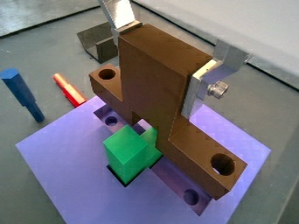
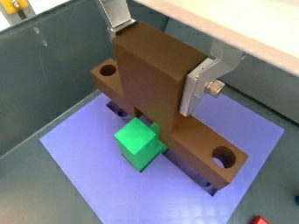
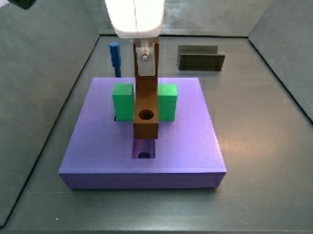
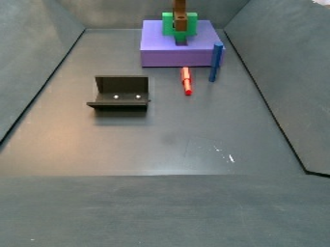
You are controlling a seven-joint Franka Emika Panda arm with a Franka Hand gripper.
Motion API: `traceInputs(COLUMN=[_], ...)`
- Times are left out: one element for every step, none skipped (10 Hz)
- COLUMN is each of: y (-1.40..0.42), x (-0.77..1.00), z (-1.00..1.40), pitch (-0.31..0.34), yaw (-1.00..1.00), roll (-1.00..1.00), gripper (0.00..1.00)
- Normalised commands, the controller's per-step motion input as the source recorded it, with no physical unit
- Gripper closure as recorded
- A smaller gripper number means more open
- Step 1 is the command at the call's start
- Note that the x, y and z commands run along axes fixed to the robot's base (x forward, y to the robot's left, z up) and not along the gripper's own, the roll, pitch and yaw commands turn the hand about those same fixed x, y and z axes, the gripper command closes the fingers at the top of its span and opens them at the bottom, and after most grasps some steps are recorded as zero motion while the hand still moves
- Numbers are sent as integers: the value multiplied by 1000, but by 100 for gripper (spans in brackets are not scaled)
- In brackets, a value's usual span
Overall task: Pick up the brown object. Move up. Move to above the board. Insert the brown object.
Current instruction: Insert the brown object.
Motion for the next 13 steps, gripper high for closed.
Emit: traceInputs(y=[0, 0, -34, -43, -57, -74, -97, -106, -91, -91, -66, 0, 0], x=[0, 0, 0, 0, 0, 0, 0, 11, 86, 100, 186, 49, 63], z=[-211, -260, -263, -317, -274, -274, -277, -240, -180, -143, -129, -217, -149], pitch=[0, 0, -6, -1, 0, 0, 0, 0, 0, 0, 0, -10, 0], yaw=[123, 114, 111, 97, 89, 97, 86, 80, 83, 86, 57, 0, -189], roll=[39, 61, 66, 144, 161, 166, 163, 151, 114, 79, 36, 61, 13], gripper=[100, 100, 100, 100, 100, 100, 100, 100, 100, 100, 100, 100, 100])
